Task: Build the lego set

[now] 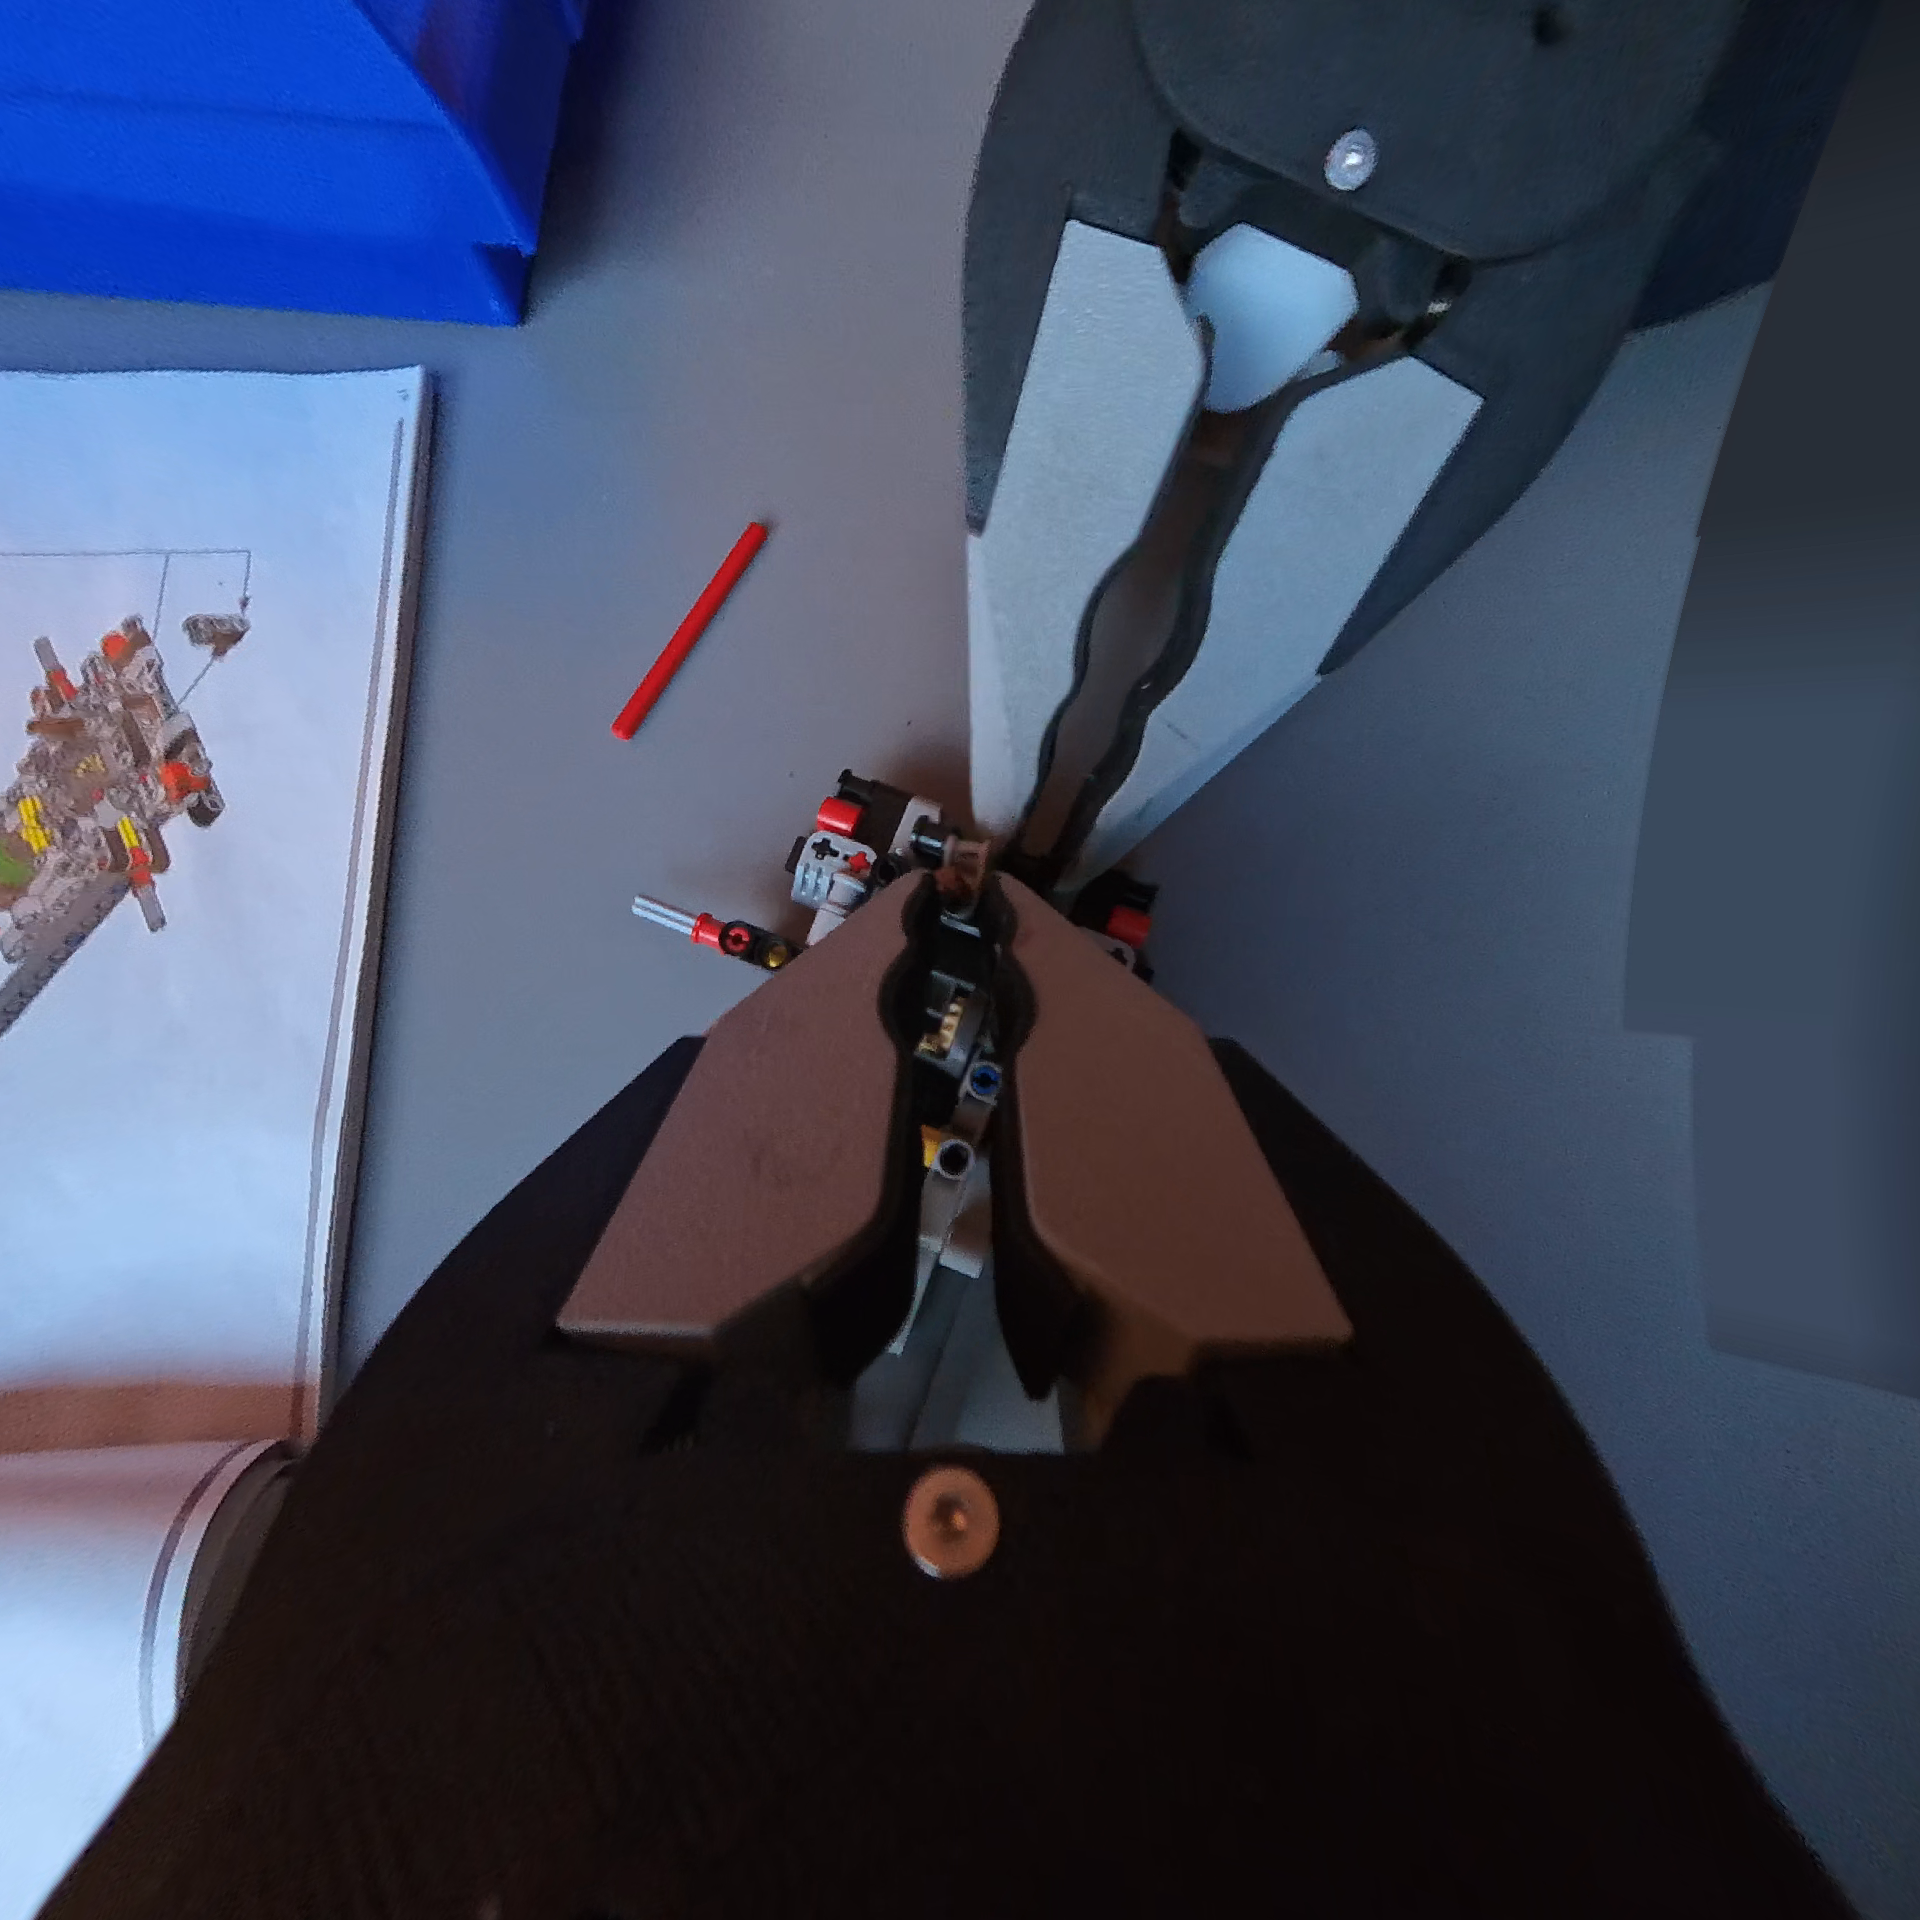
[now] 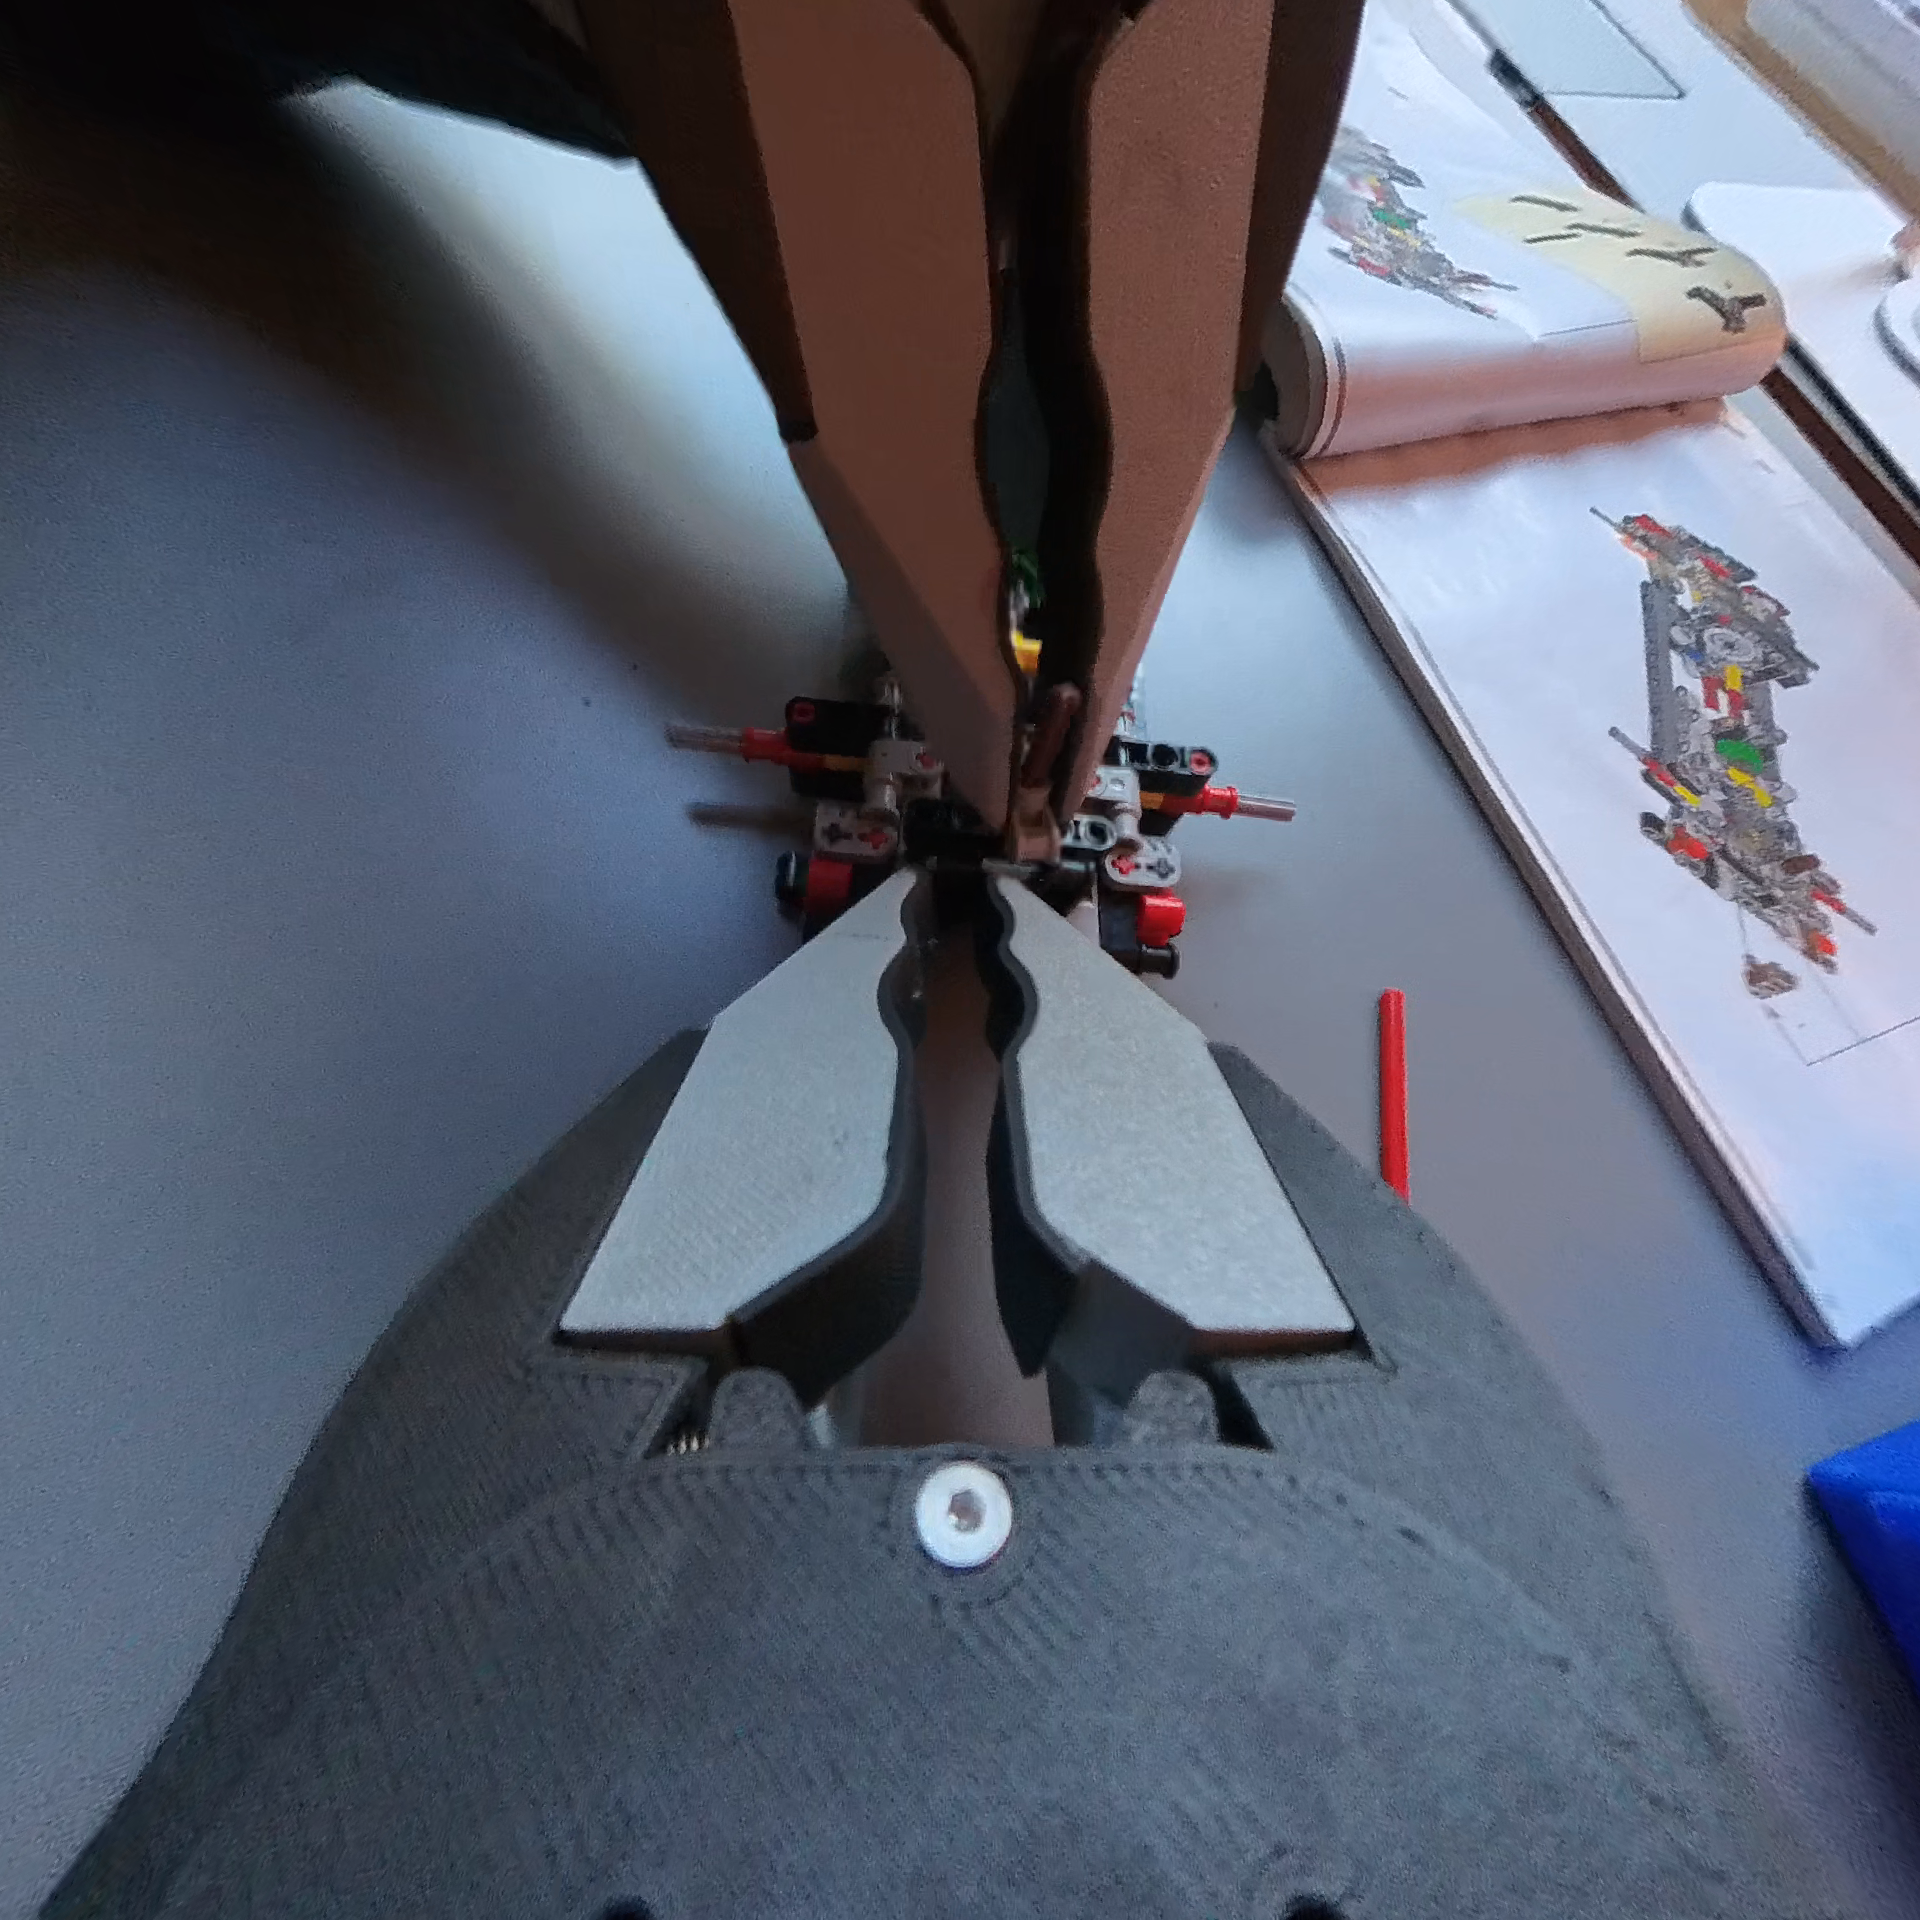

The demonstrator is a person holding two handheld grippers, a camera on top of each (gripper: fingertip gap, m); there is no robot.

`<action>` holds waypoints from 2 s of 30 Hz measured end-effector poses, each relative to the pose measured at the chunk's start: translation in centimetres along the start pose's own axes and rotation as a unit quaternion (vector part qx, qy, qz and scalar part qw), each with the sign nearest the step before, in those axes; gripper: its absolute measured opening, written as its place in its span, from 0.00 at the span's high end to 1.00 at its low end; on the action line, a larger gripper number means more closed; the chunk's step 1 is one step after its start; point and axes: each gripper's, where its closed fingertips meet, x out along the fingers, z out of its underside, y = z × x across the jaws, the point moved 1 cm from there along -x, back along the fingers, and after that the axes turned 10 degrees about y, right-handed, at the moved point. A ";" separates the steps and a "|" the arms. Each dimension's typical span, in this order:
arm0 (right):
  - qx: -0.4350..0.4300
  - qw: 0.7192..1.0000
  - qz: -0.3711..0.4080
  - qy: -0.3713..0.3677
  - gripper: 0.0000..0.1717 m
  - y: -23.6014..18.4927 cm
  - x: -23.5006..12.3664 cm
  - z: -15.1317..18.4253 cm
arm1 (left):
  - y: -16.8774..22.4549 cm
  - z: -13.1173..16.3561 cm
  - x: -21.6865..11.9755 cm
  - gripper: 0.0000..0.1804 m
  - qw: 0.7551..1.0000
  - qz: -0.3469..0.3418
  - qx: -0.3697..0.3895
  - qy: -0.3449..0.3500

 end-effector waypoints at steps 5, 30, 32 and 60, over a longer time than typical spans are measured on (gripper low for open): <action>-0.018 1.000 0.004 0.001 0.97 0.0 0.2 -0.1 | 0.1 0.0 0.1 0.98 1.000 -0.004 0.024 -0.003; 0.075 0.997 0.003 0.016 0.94 1.2 -0.4 -0.2 | 0.7 0.3 -0.3 0.98 0.990 0.064 0.125 -0.016; 0.075 0.997 -0.010 0.015 0.91 0.8 -0.4 -0.2 | 0.8 0.3 -0.3 0.97 0.989 0.074 0.125 -0.028; 0.073 0.997 -0.007 0.039 0.85 0.3 0.5 -1.5 | 0.9 0.6 -0.5 0.94 0.987 0.106 0.109 -0.047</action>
